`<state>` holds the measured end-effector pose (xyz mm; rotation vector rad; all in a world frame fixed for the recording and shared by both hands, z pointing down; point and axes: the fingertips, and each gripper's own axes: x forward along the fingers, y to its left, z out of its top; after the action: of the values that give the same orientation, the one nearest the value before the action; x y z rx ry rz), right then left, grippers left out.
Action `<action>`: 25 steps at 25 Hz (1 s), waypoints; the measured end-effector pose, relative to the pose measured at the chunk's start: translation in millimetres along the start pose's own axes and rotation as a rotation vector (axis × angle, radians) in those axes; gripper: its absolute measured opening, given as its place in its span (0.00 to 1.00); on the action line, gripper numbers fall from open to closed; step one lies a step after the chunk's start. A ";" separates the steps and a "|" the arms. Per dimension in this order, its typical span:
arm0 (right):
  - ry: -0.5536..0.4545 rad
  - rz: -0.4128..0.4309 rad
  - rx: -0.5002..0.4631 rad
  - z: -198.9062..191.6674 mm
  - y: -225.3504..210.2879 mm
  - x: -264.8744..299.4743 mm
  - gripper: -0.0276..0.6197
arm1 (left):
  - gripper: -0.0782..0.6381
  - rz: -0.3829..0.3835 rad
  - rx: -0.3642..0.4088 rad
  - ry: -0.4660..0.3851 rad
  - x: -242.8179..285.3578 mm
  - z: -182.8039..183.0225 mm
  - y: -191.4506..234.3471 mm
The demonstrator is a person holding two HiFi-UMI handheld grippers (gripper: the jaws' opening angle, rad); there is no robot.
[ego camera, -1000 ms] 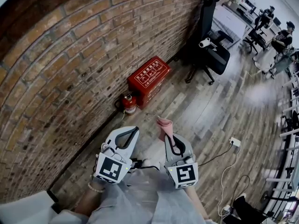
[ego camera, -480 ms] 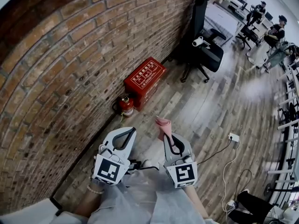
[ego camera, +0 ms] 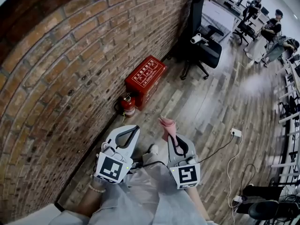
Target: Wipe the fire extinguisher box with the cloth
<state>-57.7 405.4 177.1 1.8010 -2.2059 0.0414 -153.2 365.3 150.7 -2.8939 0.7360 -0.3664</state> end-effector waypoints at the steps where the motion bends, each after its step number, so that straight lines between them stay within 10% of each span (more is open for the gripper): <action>1: 0.003 -0.001 -0.003 -1.0 0.0 0.4 0.09 | 0.11 -0.002 0.003 0.002 1.0 0.1 0.8; 25: -0.021 0.111 -0.007 9.9 -163.1 157.9 0.09 | 0.10 0.103 -0.049 0.014 190.3 23.5 101.2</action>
<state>69.8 217.2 179.6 1.6807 -2.3163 0.0377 -30.7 186.5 147.4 -2.8862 0.9049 -0.3617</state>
